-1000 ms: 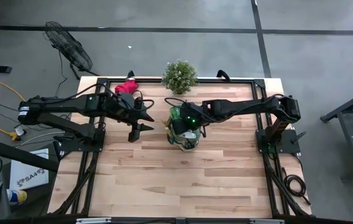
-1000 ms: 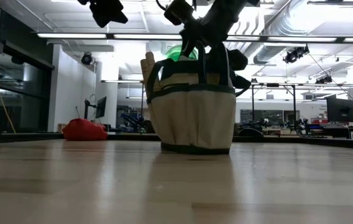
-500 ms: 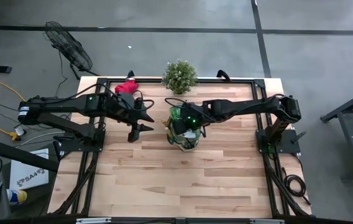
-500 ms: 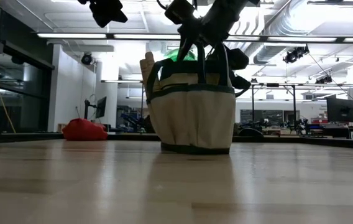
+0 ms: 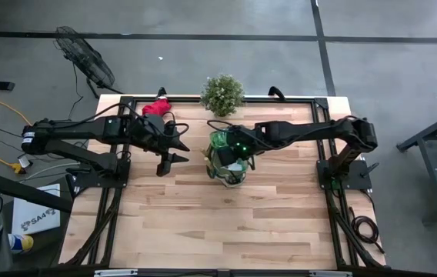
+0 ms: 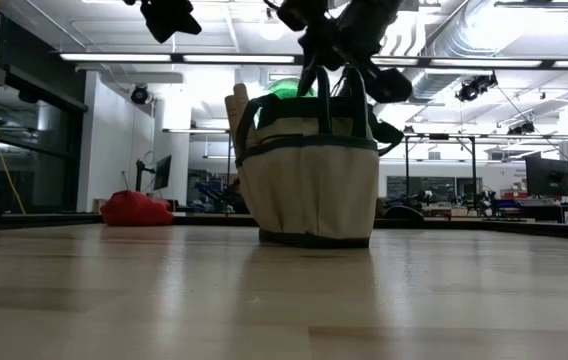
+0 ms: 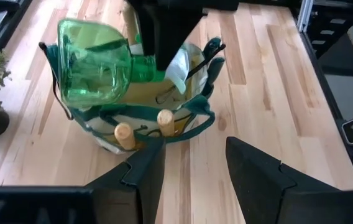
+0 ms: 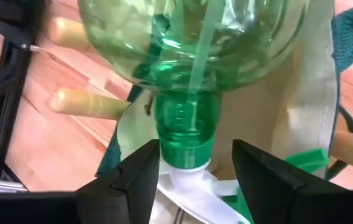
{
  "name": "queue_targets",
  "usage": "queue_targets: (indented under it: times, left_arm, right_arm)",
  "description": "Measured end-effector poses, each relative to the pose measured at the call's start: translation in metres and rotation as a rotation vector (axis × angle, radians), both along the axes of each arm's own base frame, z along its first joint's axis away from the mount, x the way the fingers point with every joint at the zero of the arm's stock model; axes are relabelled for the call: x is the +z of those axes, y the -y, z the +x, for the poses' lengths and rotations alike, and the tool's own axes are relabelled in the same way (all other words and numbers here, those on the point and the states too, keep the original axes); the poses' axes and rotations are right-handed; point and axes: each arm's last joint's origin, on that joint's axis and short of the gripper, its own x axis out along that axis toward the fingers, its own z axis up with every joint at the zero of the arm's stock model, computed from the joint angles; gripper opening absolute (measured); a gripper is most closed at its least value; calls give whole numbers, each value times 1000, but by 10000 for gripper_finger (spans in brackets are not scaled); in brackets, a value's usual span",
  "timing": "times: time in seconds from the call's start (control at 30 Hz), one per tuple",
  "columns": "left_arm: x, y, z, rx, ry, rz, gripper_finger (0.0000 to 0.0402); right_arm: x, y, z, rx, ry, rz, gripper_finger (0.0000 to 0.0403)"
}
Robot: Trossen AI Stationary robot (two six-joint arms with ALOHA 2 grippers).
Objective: Pick & Place Garden tools in Gardening bag
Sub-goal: Put the green spray bottle into the brown gardening bag
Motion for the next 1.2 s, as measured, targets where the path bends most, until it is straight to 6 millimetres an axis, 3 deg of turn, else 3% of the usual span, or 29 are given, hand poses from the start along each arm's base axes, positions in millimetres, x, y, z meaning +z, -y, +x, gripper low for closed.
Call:
queue_targets:
  times: [0.33, 0.5, 0.63, 0.77, 0.9, 1.2]
  left_arm:
    - [2, 0, -3, 14, 8, 10, 167]
    - [2, -1, -2, 24, 13, 17, 167]
    - [2, -1, -2, 26, 15, 17, 167]
    - [2, -1, -2, 28, 15, 16, 167]
    - [2, -1, -2, 37, 14, 3, 167]
    - [2, -2, -2, 60, 15, 10, 167]
  right_arm:
    - [34, 2, -22, -31, 82, -91, 151]
    - [49, 2, -30, 8, 135, -201, 85]
    - [59, 3, -24, 105, 235, -319, 14]
    - [65, 5, -16, 116, 315, -427, 4]
    - [65, 13, -17, 66, 288, -490, 3]
    - [49, 28, -6, 110, 255, -444, 3]
